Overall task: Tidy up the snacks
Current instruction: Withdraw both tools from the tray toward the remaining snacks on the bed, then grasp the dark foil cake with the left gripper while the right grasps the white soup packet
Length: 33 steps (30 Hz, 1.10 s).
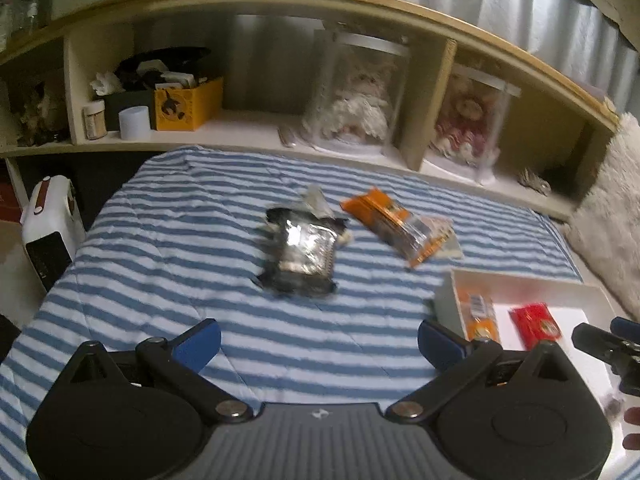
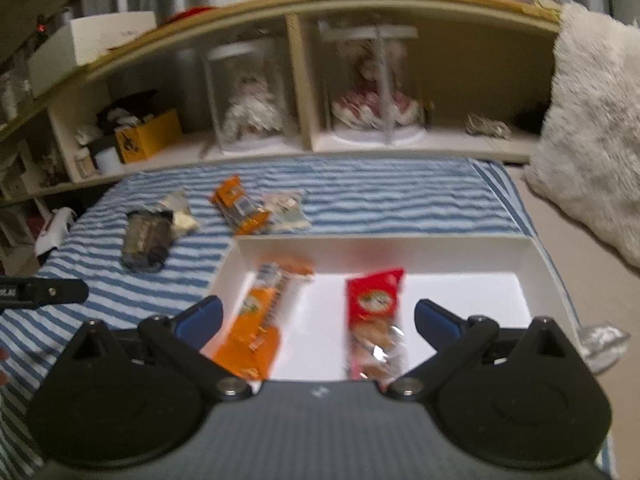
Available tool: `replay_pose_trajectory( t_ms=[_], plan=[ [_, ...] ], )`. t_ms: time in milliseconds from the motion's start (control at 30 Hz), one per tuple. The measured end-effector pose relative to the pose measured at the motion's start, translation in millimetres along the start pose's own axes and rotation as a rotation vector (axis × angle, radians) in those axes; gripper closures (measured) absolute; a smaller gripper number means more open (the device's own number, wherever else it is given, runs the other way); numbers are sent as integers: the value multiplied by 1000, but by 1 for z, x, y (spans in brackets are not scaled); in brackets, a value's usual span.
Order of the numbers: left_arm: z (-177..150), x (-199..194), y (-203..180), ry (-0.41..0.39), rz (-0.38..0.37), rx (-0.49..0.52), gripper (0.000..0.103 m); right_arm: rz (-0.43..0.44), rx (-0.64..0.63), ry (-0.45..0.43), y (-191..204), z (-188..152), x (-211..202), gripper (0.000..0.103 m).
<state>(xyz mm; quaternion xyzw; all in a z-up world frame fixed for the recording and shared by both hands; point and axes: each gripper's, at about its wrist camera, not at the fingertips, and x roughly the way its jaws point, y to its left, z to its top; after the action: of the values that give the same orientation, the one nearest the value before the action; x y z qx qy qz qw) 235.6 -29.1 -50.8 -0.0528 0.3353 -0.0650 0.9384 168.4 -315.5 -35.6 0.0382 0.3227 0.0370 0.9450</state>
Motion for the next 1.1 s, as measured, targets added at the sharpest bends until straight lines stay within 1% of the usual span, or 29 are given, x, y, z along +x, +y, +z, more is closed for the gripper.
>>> replay_pose_trajectory(
  t_ms=[167, 267, 333, 400, 467, 533, 633, 667, 700, 733, 800, 833, 1000, 1067, 1100],
  plan=[
    [9, 24, 4, -18, -23, -22, 0, 39, 21, -63, 6, 9, 12, 0],
    [14, 40, 3, -37, -7, -14, 0, 51, 31, -117, 9, 18, 23, 0],
    [19, 51, 5, -47, -1, -24, 0, 84, 33, -121, 10, 24, 33, 0],
    [25, 61, 9, -54, -11, -42, 0, 117, 50, -93, 10, 31, 45, 0],
    [28, 70, 14, -67, -22, -59, 1, 125, 74, -54, 9, 39, 59, 0],
    [31, 79, 19, -69, -23, -70, 2, 112, 101, -3, 8, 50, 77, 1],
    [34, 93, 24, -66, -27, -86, 10, 103, 170, 42, 5, 65, 103, 2],
    [35, 97, 23, -67, -33, -82, 10, 102, 188, 60, 5, 70, 113, 2],
    [36, 100, 22, -66, -38, -70, 11, 95, 202, 77, 5, 76, 124, 3],
    [36, 104, 20, -66, -38, -52, 12, 81, 208, 91, 6, 82, 133, 8],
    [36, 111, 17, -60, -30, -20, 14, 45, 196, 124, 10, 94, 154, 12],
    [36, 114, 15, -53, -26, -11, 16, 33, 181, 139, 13, 98, 162, 13],
    [33, 128, 14, -14, -28, -21, 27, -60, 59, 198, 32, 118, 202, 14],
    [33, 130, 14, -11, -21, -20, 28, -78, 29, 229, 37, 120, 216, 16],
    [33, 131, 14, -10, -16, -22, 33, -82, 16, 246, 39, 121, 222, 16]
  ],
)
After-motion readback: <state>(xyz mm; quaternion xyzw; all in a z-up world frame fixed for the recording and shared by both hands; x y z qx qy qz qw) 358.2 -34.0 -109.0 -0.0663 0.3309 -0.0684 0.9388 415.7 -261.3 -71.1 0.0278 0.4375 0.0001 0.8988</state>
